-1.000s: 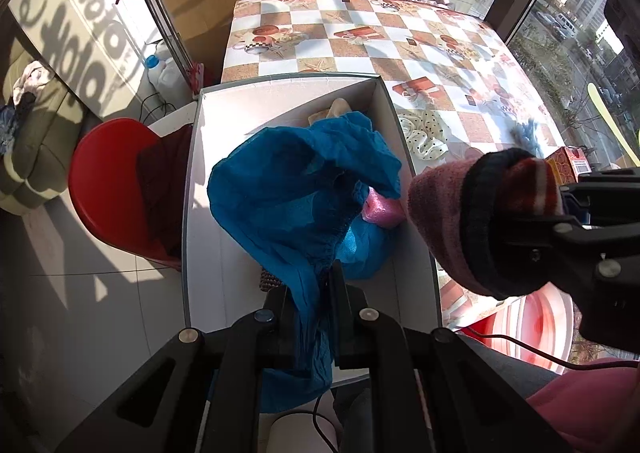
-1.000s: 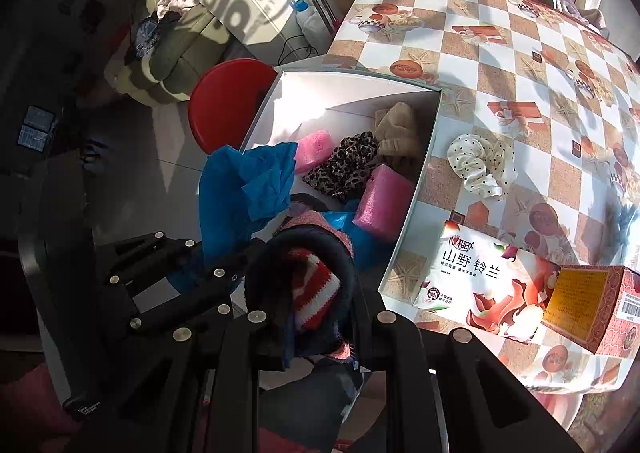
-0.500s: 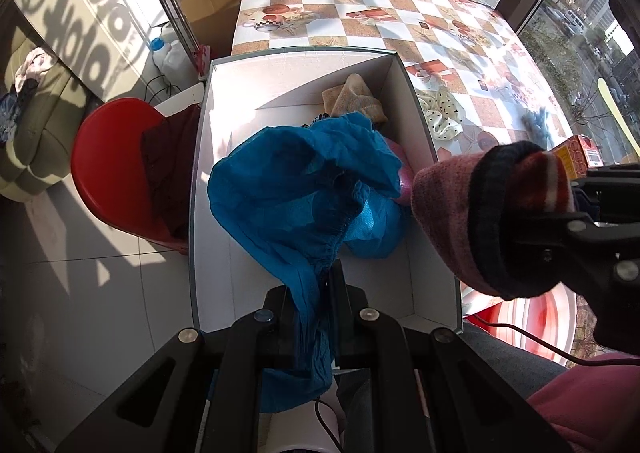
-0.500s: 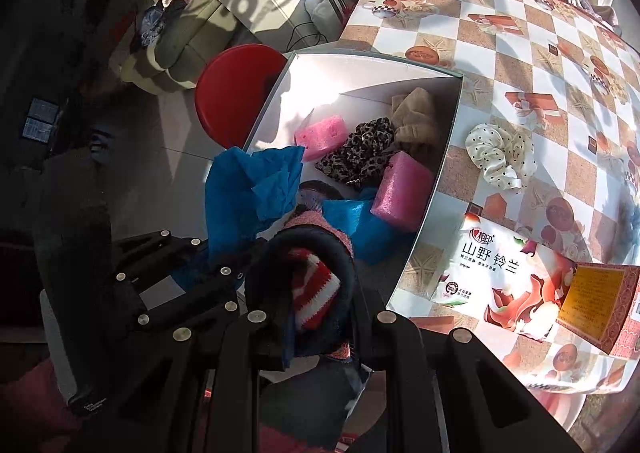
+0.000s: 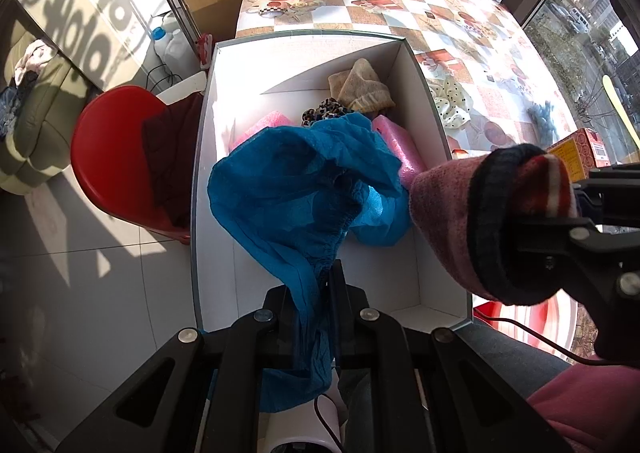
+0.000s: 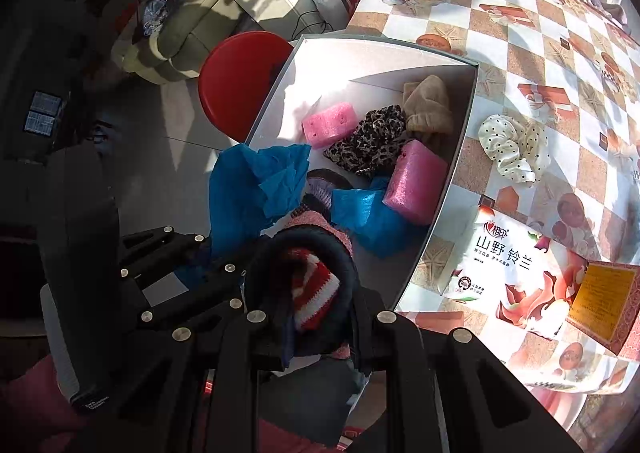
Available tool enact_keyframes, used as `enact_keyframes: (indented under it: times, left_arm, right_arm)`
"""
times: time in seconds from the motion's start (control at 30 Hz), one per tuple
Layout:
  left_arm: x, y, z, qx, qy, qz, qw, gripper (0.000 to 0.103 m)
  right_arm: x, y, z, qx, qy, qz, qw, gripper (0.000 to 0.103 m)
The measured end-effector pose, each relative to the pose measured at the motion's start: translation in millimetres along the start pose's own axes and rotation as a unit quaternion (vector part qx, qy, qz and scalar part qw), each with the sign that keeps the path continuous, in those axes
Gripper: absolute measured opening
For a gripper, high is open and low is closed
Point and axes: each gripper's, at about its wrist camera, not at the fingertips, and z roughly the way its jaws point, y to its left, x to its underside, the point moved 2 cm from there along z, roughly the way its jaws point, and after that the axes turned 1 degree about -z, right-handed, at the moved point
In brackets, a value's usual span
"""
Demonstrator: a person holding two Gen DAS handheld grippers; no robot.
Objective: Organize soft objects
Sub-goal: 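Lower the blue fabric with the left tool while the right tool lowers the striped hat into the box, then open both tools to release the blue fabric and striped hat into the box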
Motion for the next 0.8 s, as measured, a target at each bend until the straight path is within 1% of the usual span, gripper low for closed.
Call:
enact_keyframes:
  times: [0.37, 0.43, 0.47, 0.5, 0.53, 0.57, 0.6, 0.63, 0.67, 0.73, 0.77, 0.8]
  left_arm:
    - [3, -1, 4, 0.001, 0.009, 0.004, 1.0, 0.014]
    - [3, -2, 4, 0.001, 0.008, 0.006, 1.0, 0.023]
    - [2, -3, 4, 0.0, 0.007, 0.007, 0.9999, 0.035]
    - [2, -4, 4, -0.002, 0.006, 0.008, 0.9999, 0.05]
    - [2, -5, 3, -0.004, 0.004, 0.009, 0.9999, 0.058]
    - [2, -5, 2, -0.005, 0.003, 0.01, 0.9999, 0.07]
    - [2, -6, 2, -0.006, 0.001, 0.011, 0.9999, 0.079]
    - [1, -6, 1, -0.004, -0.003, 0.01, 0.9999, 0.082]
    - [1, -6, -1, -0.001, -0.009, 0.009, 0.9999, 0.083]
    - [-1, -6, -3, 0.003, -0.02, 0.003, 0.9998, 0.093]
    - [-3, -5, -4, 0.002, -0.026, -0.002, 0.9996, 0.103]
    - [-4, -3, -6, 0.002, -0.033, -0.006, 0.9994, 0.103]
  right_arm:
    - [2, -1, 7, -0.004, 0.016, 0.005, 1.0, 0.022]
    - [2, -1, 9, -0.005, 0.02, 0.007, 1.0, 0.022]
    - [2, -2, 10, -0.005, 0.022, 0.009, 1.0, 0.025]
    - [2, -3, 11, -0.005, 0.024, 0.01, 1.0, 0.031]
    - [2, -4, 11, -0.004, 0.024, 0.012, 1.0, 0.035]
    - [2, -5, 11, -0.005, 0.023, 0.013, 1.0, 0.043]
    - [2, -5, 10, -0.005, 0.02, 0.014, 1.0, 0.054]
    - [2, -6, 9, -0.004, 0.018, 0.015, 1.0, 0.059]
    - [2, -7, 7, -0.003, 0.015, 0.016, 1.0, 0.066]
    - [2, -9, 5, 0.001, 0.011, 0.02, 1.0, 0.08]
    - [3, -11, 4, 0.005, 0.01, 0.024, 1.0, 0.09]
    - [3, -14, 4, 0.008, 0.009, 0.028, 1.0, 0.099]
